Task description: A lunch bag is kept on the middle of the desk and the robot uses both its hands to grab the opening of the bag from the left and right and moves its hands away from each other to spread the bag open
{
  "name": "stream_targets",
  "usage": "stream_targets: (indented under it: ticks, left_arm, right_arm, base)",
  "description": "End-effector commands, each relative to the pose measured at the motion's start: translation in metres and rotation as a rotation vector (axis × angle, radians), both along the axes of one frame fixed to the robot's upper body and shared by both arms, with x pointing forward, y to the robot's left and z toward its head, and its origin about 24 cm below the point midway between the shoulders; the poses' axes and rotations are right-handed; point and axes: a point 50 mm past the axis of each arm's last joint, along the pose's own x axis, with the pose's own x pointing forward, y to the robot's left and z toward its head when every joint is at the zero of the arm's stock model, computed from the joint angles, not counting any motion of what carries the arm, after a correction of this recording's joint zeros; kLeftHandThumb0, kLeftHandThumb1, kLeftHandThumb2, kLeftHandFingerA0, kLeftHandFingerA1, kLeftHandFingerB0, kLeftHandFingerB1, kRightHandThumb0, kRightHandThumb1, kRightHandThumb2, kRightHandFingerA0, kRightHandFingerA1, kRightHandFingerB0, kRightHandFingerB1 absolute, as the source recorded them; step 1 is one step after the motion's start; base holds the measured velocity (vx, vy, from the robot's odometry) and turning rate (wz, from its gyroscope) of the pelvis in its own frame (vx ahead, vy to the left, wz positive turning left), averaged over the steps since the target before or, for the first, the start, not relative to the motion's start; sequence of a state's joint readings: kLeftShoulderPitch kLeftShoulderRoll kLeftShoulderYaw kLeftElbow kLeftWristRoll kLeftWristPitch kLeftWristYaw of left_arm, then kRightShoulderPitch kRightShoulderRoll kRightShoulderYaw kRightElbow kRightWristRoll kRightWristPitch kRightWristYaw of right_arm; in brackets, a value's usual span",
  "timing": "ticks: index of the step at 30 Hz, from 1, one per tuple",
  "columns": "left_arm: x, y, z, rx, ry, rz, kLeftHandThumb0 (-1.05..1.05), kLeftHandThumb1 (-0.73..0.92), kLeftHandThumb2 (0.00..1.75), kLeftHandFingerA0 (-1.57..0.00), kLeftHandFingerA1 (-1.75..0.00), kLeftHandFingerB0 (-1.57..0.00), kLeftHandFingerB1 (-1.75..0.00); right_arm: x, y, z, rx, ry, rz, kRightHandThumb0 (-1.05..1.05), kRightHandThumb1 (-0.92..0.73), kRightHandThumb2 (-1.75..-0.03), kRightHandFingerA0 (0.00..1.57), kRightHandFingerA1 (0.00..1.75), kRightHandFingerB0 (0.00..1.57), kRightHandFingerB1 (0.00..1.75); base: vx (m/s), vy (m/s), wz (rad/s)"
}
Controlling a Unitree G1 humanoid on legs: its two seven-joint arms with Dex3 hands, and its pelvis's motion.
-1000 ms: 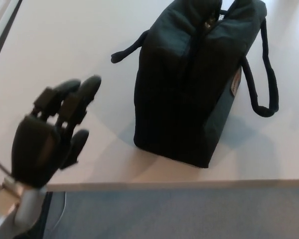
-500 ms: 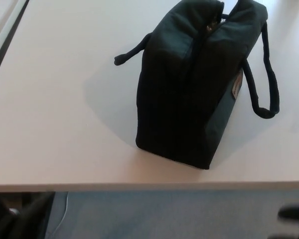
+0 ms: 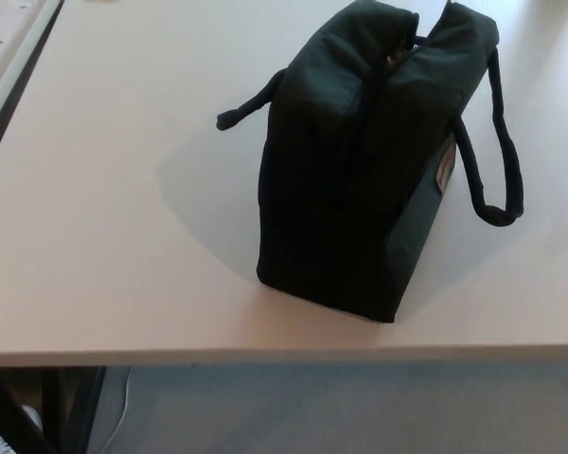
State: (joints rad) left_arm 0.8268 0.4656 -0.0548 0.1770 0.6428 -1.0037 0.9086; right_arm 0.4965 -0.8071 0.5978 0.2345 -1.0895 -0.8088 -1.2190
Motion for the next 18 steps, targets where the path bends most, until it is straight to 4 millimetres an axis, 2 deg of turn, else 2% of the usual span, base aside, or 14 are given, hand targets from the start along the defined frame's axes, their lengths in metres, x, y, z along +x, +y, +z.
stream_targets:
  ticks: [1, 2, 3, 4, 5, 7, 8, 10, 13, 18]
  left_arm:
    - [0.011, -0.01, 0.021, -0.326, -0.05, -0.056, 0.02, 0.7, 0.62, -0.32, -0.34, -0.09, -0.24]
    - [0.013, -0.013, 0.019, -0.336, -0.037, -0.058, 0.04, 0.7, 0.62, -0.32, -0.35, -0.08, -0.23]
    - [0.015, -0.013, 0.019, -0.335, -0.034, -0.061, 0.04, 0.7, 0.62, -0.32, -0.35, -0.08, -0.23]
    - [0.024, -0.017, 0.016, -0.335, -0.017, -0.074, 0.06, 0.7, 0.63, -0.32, -0.36, -0.08, -0.22]
    - [0.03, -0.019, 0.015, -0.339, -0.001, -0.088, 0.08, 0.7, 0.63, -0.31, -0.36, -0.08, -0.22]
    - [0.036, -0.021, 0.014, -0.334, 0.019, -0.123, 0.06, 0.69, 0.63, -0.28, -0.37, -0.07, -0.21]
    - [0.039, -0.02, 0.012, -0.318, 0.035, -0.141, 0.05, 0.68, 0.64, -0.28, -0.37, -0.1, -0.21]
    - [0.041, -0.016, 0.008, -0.294, 0.07, -0.153, 0.02, 0.69, 0.61, -0.29, -0.35, -0.09, -0.24]
    - [0.037, -0.007, 0.002, -0.216, 0.142, -0.174, -0.02, 0.68, 0.6, -0.3, -0.36, -0.11, -0.26]
    - [0.033, -0.002, 0.0, -0.21, 0.205, -0.185, -0.02, 0.67, 0.59, -0.32, -0.39, -0.13, -0.26]
  right_arm:
    - [-0.009, -0.001, 0.0, 0.207, 0.051, -0.32, -0.3, -0.66, -1.14, 0.0, 0.5, 0.0, 0.5]
    - [-0.009, -0.001, -0.001, 0.213, 0.07, -0.323, -0.45, -0.77, -0.62, 0.13, 0.31, 0.05, 0.26]
    - [-0.009, -0.001, -0.001, 0.22, 0.077, -0.321, -0.45, -0.77, -0.62, 0.13, 0.31, 0.05, 0.26]
    - [-0.01, 0.004, 0.0, 0.331, 0.146, -0.351, -0.43, -0.76, -0.62, 0.19, 0.31, 0.0, 0.21]
    - [-0.01, 0.007, 0.0, 0.391, 0.171, -0.364, -0.45, -0.66, -0.85, 0.1, 0.43, 0.0, 0.15]
    - [-0.007, 0.01, -0.002, 0.431, 0.174, -0.384, -0.46, -0.67, -0.85, 0.13, 0.44, 0.0, 0.14]
    - [-0.004, 0.013, -0.006, 0.437, 0.179, -0.395, -0.42, -0.79, -0.63, 0.15, 0.35, 0.0, 0.2]
    - [0.0, 0.015, -0.011, 0.419, 0.179, -0.401, -0.41, -0.75, -0.69, 0.15, 0.38, 0.03, 0.16]
    - [0.001, 0.013, -0.019, 0.4, 0.211, -0.409, -0.41, -0.76, -0.66, 0.19, 0.36, 0.05, 0.19]
    - [0.0, 0.008, -0.024, 0.394, 0.246, -0.435, -0.41, -0.75, -0.66, 0.2, 0.37, 0.06, 0.19]
  base:
    - [0.0, 0.0, 0.0]
    - [0.0, 0.0, 0.0]
    - [0.0, 0.0, 0.0]
    - [0.0, 0.0, 0.0]
    - [0.0, 0.0, 0.0]
    - [0.0, 0.0, 0.0]
    - [0.0, 0.0, 0.0]
    - [0.0, 0.0, 0.0]
    - [0.0, 0.0, 0.0]
    - [0.0, 0.0, 0.0]
